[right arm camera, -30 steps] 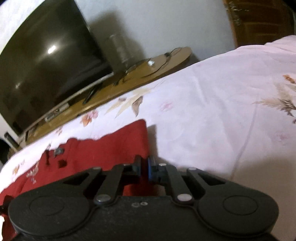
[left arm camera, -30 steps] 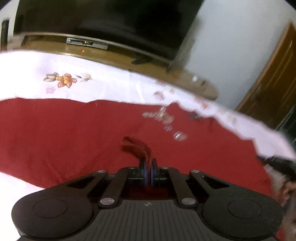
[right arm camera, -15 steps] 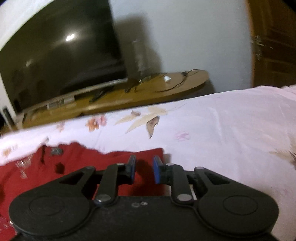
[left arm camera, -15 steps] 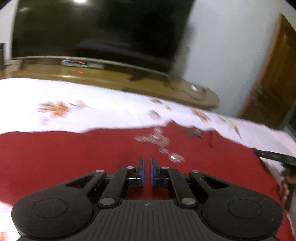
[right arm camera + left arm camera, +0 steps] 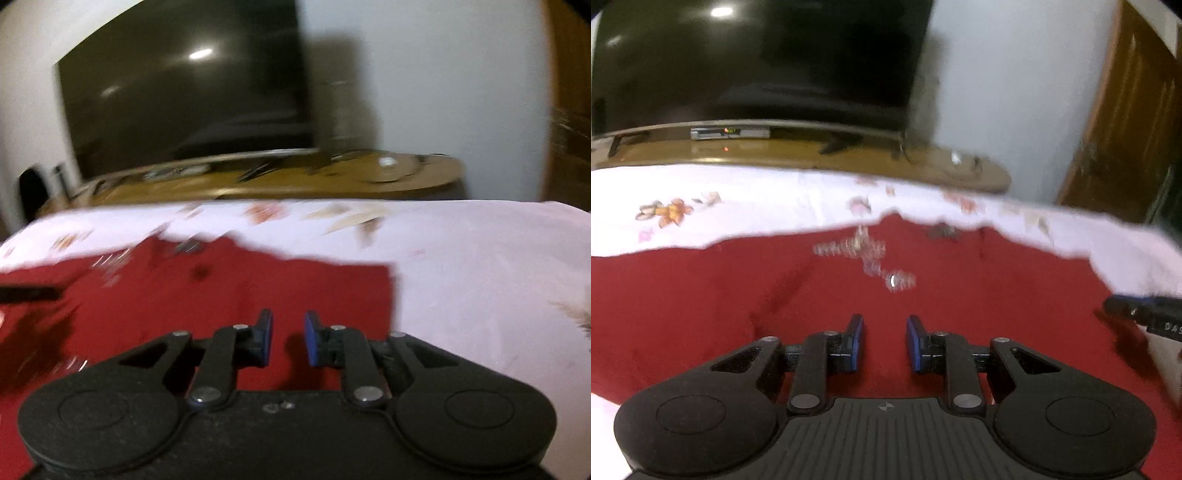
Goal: Fold small clothes
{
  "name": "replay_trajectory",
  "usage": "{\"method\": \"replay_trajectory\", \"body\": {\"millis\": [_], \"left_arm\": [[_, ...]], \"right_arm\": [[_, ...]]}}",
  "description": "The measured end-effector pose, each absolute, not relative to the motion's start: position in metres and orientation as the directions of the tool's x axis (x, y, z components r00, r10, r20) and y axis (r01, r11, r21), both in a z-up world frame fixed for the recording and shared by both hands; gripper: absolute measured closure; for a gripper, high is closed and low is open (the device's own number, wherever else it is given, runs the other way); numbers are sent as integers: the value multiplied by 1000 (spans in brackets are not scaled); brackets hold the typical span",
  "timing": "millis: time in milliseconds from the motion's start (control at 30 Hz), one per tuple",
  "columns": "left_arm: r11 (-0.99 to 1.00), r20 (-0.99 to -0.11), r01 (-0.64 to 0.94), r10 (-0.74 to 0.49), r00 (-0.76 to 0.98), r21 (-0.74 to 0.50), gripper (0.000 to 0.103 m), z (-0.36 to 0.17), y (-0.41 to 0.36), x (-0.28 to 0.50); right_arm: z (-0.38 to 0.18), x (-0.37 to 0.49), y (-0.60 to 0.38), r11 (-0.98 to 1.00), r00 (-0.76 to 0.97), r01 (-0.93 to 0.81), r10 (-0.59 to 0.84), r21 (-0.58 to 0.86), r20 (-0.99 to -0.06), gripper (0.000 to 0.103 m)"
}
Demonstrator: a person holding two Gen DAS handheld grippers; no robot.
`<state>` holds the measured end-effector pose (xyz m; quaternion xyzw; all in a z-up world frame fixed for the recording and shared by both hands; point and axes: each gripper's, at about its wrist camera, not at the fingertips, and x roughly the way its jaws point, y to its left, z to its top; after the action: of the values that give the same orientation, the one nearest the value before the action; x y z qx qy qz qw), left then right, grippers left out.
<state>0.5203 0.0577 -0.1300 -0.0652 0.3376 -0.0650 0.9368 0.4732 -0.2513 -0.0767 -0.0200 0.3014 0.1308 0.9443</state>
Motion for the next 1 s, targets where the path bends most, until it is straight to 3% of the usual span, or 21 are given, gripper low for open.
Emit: {"method": "replay_trajectory", "body": {"millis": [100,200,233,300,333,467,533,633,800,1000], "left_arm": [[983,-612,91,-170,773,-158,79,-139,66,515],[984,-622,35,-139,771,-175,75,-128,81,508],[983,-613,-1,-115,782,-186,50,-124,91,501],[973,-571,-75,-67,818,-220,20,-119,118,479],[964,-557,-112,-43,829,-242,20,-116,135,465],[905,-572,-298,78,817,-303,20,-121,220,413],[827,-591,-430,153,792,-363,37,-128,275,385],[660,-596,-569,223,771,-490,45,-141,348,352],[488,-556,-589,231,799,-644,49,-157,428,341],[464,-529,-570,230,817,-678,50,-165,459,367]], "right_arm": [[-99,471,-243,969,765,-233,128,-85,-632,86],[-95,467,-253,982,767,-180,110,-48,-632,86],[-90,465,-250,983,768,-173,96,-60,-633,81],[-81,456,-248,985,787,-168,109,-41,-607,66],[-76,450,-252,987,796,-158,116,-19,-594,57],[-71,430,-268,995,799,-86,102,55,-593,56],[-71,423,-273,996,794,-45,85,82,-601,56],[-69,411,-281,992,787,14,65,123,-613,56],[-64,399,-272,988,787,53,49,147,-615,56],[-52,394,-247,989,796,34,60,144,-603,56]]}}
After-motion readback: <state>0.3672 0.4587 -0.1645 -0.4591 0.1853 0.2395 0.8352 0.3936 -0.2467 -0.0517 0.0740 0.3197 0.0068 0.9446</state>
